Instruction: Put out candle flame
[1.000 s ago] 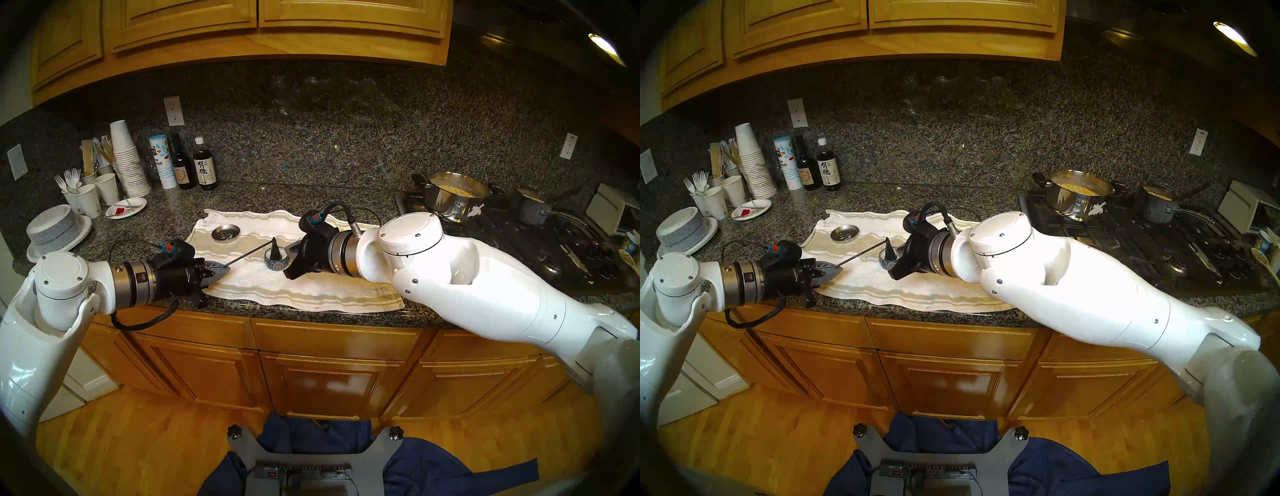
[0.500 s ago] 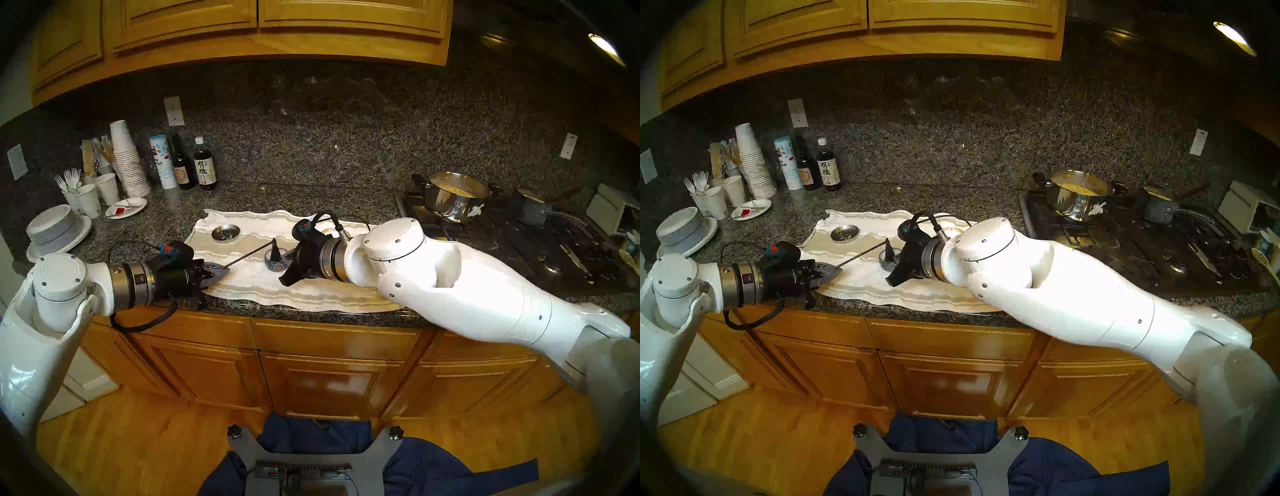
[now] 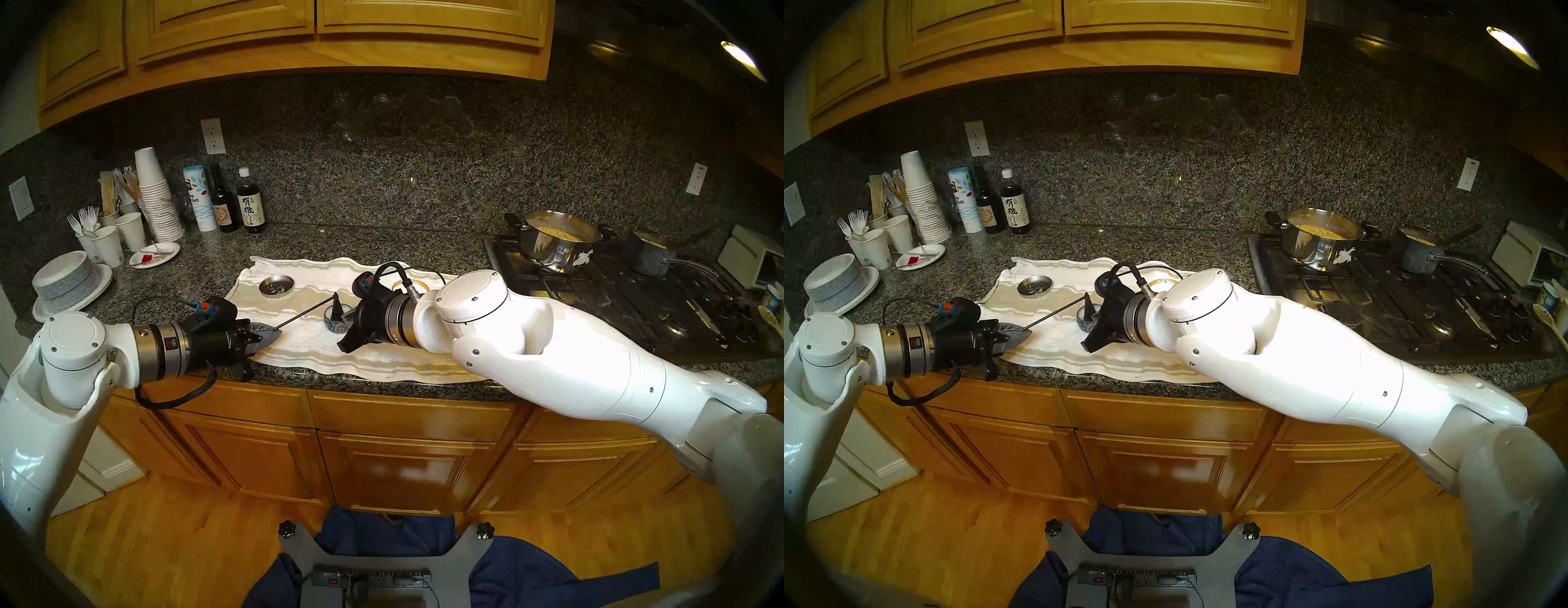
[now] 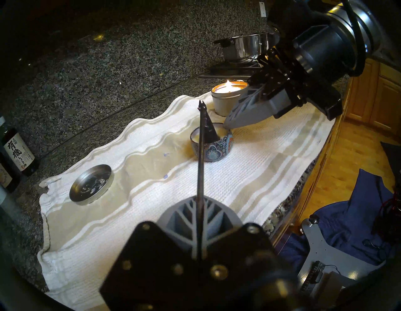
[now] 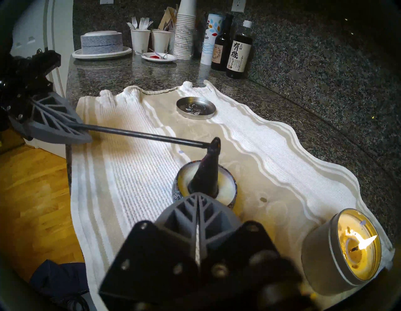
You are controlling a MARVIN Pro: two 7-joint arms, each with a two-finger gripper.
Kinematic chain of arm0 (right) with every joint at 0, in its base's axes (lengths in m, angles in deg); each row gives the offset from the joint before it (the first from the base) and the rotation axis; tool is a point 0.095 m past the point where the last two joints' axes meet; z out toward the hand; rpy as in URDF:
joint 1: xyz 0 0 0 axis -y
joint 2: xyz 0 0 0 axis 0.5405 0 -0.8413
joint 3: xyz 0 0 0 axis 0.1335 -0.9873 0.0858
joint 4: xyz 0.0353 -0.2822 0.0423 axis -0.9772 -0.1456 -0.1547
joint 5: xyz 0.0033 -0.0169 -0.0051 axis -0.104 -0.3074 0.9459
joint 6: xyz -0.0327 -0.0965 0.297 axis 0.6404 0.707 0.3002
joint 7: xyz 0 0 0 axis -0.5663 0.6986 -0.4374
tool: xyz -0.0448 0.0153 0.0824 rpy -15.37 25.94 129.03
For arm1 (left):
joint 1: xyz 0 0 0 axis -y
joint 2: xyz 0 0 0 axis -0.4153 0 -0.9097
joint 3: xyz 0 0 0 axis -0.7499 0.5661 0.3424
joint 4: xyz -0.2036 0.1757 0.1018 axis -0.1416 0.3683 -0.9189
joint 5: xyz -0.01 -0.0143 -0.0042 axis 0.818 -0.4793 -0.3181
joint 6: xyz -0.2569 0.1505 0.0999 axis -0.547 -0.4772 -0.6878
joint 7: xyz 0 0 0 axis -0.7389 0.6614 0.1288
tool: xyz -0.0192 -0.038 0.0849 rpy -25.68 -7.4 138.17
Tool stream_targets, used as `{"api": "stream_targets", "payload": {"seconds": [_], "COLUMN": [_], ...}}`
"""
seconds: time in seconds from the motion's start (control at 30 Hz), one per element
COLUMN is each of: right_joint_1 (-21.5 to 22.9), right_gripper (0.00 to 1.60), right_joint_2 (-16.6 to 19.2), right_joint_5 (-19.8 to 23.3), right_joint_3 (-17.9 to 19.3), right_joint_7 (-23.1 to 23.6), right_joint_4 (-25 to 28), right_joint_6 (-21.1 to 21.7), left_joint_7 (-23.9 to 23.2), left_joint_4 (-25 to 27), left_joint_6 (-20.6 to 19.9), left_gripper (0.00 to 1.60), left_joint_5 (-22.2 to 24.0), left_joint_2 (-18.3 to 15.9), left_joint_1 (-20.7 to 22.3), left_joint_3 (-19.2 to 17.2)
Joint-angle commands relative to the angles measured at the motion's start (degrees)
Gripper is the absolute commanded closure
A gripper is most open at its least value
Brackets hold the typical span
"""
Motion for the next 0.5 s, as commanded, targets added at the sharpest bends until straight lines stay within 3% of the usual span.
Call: {"api": "stream_targets", "payload": {"seconds": [0.0,0.47], "right_joint_1": [2.3,2.0], "right_gripper": [1.60,1.60], "right_joint_2": [-0.6,-1.2], "right_joint_5": [-0.1,-0.1], "right_joint_3": [1.0,0.8], "right_joint_7": [0.8,0.8], "right_joint_4": [0.3,-0.1], "right_joint_6": [0.7,1.9], "left_joint_7": [0.7,0.1], "left_joint_4": [0.6,-0.5], "left_joint_6": [0.4,0.7], "left_gripper": [1.60,1.60], "left_joint_5": [0.3,1.0], "left_joint_2": [0.4,0.4], "left_joint_1": [1.1,1.4], "left_joint_3": [-1.2,-1.1]}}
